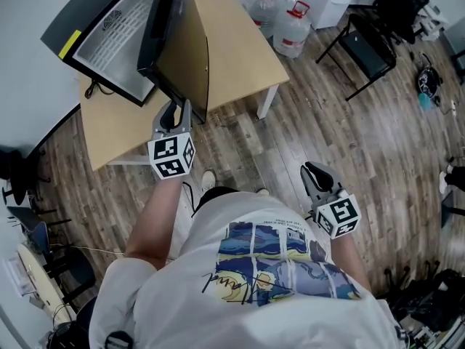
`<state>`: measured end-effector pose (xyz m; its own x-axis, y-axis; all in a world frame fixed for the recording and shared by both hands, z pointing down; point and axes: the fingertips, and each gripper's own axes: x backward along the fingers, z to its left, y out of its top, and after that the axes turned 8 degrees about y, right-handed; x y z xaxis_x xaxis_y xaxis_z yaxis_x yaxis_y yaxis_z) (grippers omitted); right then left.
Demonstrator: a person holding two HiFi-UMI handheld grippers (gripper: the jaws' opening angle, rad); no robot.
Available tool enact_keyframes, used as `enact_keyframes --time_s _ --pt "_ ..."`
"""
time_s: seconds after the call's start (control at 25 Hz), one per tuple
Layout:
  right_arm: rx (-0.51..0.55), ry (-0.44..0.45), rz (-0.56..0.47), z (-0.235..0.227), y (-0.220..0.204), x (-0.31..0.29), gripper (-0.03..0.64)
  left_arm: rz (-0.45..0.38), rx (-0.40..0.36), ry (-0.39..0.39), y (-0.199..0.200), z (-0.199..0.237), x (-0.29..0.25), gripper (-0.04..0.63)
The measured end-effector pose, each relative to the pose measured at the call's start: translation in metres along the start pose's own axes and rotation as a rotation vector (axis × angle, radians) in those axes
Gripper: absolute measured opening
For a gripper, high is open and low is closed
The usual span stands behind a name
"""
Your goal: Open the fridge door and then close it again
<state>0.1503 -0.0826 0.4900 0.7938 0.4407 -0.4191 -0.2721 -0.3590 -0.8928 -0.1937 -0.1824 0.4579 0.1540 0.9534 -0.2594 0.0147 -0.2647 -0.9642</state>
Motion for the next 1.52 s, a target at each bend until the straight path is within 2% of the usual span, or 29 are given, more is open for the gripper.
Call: enact_keyframes --time_s 0.4,0.84,1.52 --pt "-0.033 -0.025 -0.011 -0.017 -0.018 0.03 0.043 0.002 -0.016 -0.041 0.005 -0.052 -0.006 0.114" --pt "-0.058 -0.094 -0.035 -0.032 -0.032 0.063 0.043 -0.003 -0.034 -0.086 0.013 -0.109 -0.023 0.095" --pt "-0.094 -0.198 -0.05 -0.046 -0.052 0.105 0.041 -0.006 -0.006 -0.117 0.025 -0.17 -0.049 0.069"
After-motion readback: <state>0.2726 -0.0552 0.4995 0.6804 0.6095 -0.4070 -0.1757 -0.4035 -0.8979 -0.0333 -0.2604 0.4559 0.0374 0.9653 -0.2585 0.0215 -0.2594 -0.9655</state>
